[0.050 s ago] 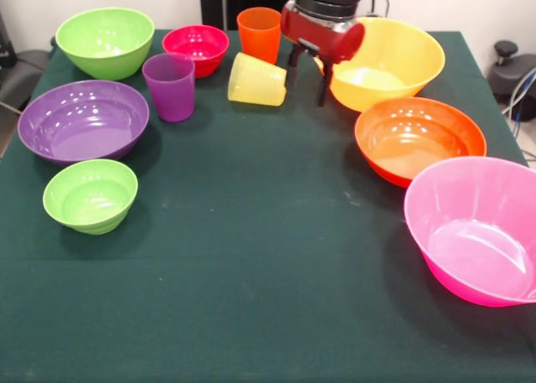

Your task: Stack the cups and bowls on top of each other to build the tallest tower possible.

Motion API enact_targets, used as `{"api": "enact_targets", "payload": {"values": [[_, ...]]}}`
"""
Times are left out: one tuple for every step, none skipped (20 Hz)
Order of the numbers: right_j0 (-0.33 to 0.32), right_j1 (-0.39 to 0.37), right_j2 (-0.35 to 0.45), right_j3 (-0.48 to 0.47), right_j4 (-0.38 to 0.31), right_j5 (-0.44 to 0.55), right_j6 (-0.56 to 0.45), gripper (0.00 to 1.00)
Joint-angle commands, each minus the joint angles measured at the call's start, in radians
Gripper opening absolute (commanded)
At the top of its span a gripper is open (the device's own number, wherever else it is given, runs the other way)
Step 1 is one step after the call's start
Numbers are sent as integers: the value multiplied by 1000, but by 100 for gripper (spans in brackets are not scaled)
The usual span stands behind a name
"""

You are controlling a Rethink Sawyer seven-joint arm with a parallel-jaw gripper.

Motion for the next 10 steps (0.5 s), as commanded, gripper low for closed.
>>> {"api": "enact_targets", "payload": {"values": [[6, 67, -20, 17, 101, 6, 196, 100], [7, 74, -25, 7, 102, 5, 191, 100], [2, 79, -22, 2, 105, 3, 184, 100], [-1, 81, -19, -3, 103, 5, 172, 100], [-4, 78, -13, 0, 102, 4, 161, 100], [-10, 75, -5, -2, 92, 9, 138, 100], [-17, 68, 8, 0, 75, 14, 106, 100], [-21, 62, 15, -4, 54, 21, 74, 100], [-30, 53, 29, -2, 29, 29, 38, 100], [-39, 44, 45, -4, 2, 38, 0, 100]]}}
